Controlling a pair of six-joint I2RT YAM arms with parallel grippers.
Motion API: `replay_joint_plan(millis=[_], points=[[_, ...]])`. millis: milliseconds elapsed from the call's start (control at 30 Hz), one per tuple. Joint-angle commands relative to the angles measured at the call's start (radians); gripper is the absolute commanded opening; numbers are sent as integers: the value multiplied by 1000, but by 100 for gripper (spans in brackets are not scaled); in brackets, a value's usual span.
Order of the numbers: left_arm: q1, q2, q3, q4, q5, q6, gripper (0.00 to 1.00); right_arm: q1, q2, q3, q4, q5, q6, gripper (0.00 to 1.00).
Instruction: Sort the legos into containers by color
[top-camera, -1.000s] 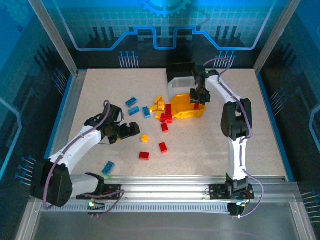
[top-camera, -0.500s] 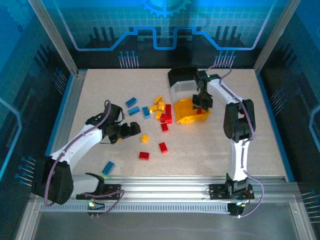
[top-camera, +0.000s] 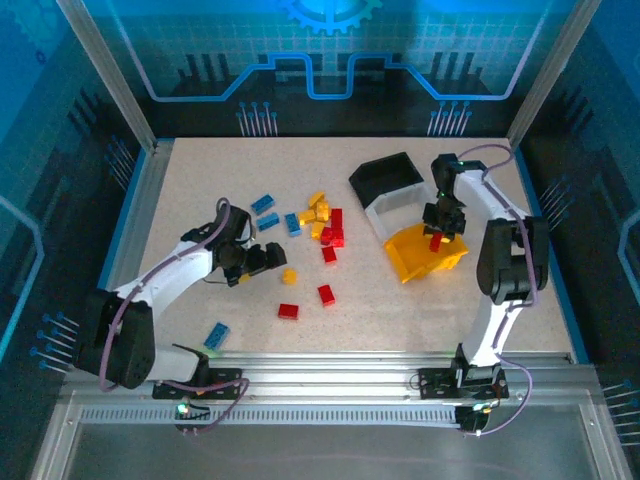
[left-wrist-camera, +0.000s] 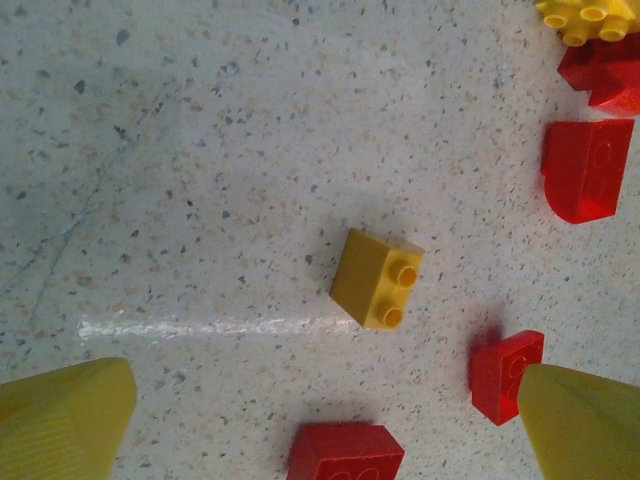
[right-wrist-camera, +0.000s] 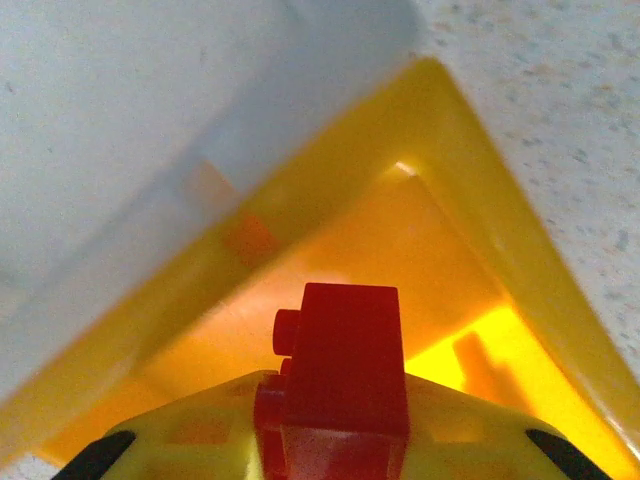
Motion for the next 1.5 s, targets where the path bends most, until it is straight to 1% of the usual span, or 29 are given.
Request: replay_joint_plan(millis=[0,133,267,367,433,567,700,800,933,967,1033,1133,1233,1333,1467], points=[[-4,-3,41,5,31,-2,99,23,53,45,22,-39,21,29],[-4,-8,47,-20,23,15,99,57,98,89,15,-34,11,30],[-4,-16,55,-39,16,25,99,75,102,95,12,-25,13,40],[-4,-26,61,-48,10,33,99,77,81,86,10,-20,19,51],[-4,-30,61,-52,6,36,99,77,57,83,1,-17,19,56],[-4,-39,59,-55,5,36,99,91,-22,82,-15,-20,15,59],[-4,-56,51,-51,6,24,99,138,-124,89,-25,-39,-4,64],[-4,-75,48,-50,7,12,99,214,-185,84,-20,-96,-36,71],[-4,-125,24,-54,-2,-9,99,388,-241,41,13,-144,-60,82],[-3,-141,15,-52,-5,-16,99,427,-245,30,18,-150,-52,83],[-4,-176,-7,-54,-11,-33,99,495,-236,4,37,-183,-26,83],[1,-237,-45,-60,-20,-61,99,602,-190,-28,62,-193,5,83],[11,-291,-73,-70,-20,-80,99,677,-131,-33,77,-202,18,83],[16,-340,-96,-83,-23,-92,99,736,-77,-35,94,-198,19,83],[19,-380,-115,-105,-26,-97,99,767,-15,-41,114,-197,23,82]])
